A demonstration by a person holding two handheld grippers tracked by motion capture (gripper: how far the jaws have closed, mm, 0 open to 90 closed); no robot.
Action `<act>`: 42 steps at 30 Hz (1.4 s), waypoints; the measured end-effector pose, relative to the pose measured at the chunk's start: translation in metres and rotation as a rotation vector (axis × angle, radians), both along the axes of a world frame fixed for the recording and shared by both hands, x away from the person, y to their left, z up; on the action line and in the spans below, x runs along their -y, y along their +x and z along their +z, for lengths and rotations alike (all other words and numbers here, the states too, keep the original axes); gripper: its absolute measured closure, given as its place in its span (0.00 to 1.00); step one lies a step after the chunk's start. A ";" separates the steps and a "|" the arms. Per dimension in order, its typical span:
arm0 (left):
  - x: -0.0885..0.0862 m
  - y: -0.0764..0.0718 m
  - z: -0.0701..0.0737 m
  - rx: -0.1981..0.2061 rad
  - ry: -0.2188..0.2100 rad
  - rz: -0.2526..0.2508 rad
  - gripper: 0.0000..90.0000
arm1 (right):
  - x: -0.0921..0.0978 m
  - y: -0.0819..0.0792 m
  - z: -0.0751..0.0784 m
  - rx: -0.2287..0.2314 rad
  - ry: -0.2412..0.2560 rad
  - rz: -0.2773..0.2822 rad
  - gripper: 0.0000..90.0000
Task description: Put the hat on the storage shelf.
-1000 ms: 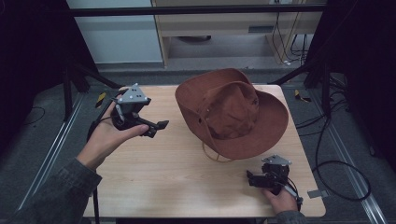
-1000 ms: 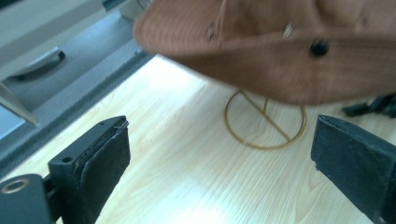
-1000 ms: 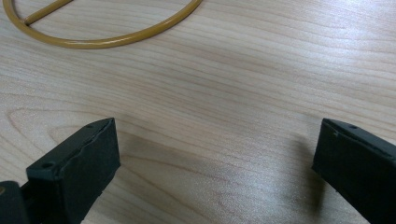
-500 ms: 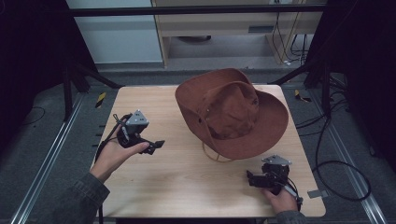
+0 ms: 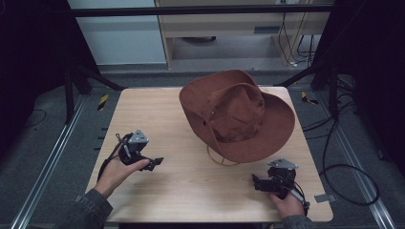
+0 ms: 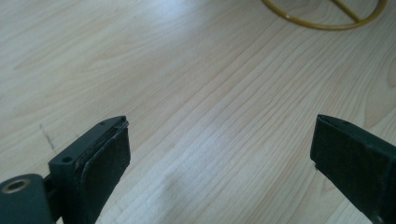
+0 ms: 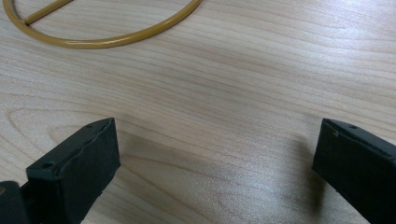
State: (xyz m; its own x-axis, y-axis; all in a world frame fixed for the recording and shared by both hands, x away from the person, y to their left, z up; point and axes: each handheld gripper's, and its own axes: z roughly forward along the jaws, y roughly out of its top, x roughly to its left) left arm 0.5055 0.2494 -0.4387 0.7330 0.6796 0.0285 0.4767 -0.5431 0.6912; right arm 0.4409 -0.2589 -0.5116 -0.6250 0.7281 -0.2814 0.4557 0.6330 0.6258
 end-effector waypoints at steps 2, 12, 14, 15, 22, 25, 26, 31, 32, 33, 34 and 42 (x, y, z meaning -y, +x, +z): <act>-0.002 0.000 -0.003 -0.004 0.001 0.004 0.05 | 0.000 0.000 0.000 0.000 0.000 -0.001 0.01; -0.014 -0.004 -0.020 -0.019 0.022 0.030 0.05 | 0.000 0.000 0.000 -0.001 0.001 0.000 0.01; -0.018 -0.004 -0.023 -0.021 0.026 0.038 0.05 | 0.000 0.000 0.000 0.000 0.000 0.000 0.01; -0.018 -0.004 -0.023 -0.021 0.026 0.038 0.05 | 0.000 0.000 0.000 0.000 0.000 0.000 0.01; -0.030 -0.004 -0.036 -0.028 0.040 0.076 0.04 | 0.000 0.000 0.000 -0.001 0.001 0.000 0.01; -0.034 -0.004 -0.039 -0.028 0.034 0.086 0.04 | 0.000 0.000 0.000 -0.001 0.001 0.000 0.01; -0.037 -0.003 -0.041 -0.032 0.029 0.097 0.04 | 0.000 0.000 0.000 0.000 0.000 0.000 0.01; -0.043 -0.002 -0.046 -0.034 0.022 0.112 0.04 | 0.000 0.000 0.000 0.000 0.000 0.000 0.01; -0.044 -0.001 -0.047 -0.034 0.024 0.115 0.04 | 0.001 0.001 0.001 0.010 -0.013 0.009 0.01; -0.045 -0.001 -0.050 -0.038 0.031 0.117 0.04 | 0.000 0.000 0.000 0.000 -0.001 0.000 0.01; -0.045 0.000 -0.052 -0.040 0.037 0.116 0.04 | 0.001 0.001 0.001 0.011 -0.013 0.009 0.01; -0.045 0.000 -0.064 -0.028 0.017 0.124 0.02 | 0.001 0.001 0.001 0.010 -0.013 0.008 0.01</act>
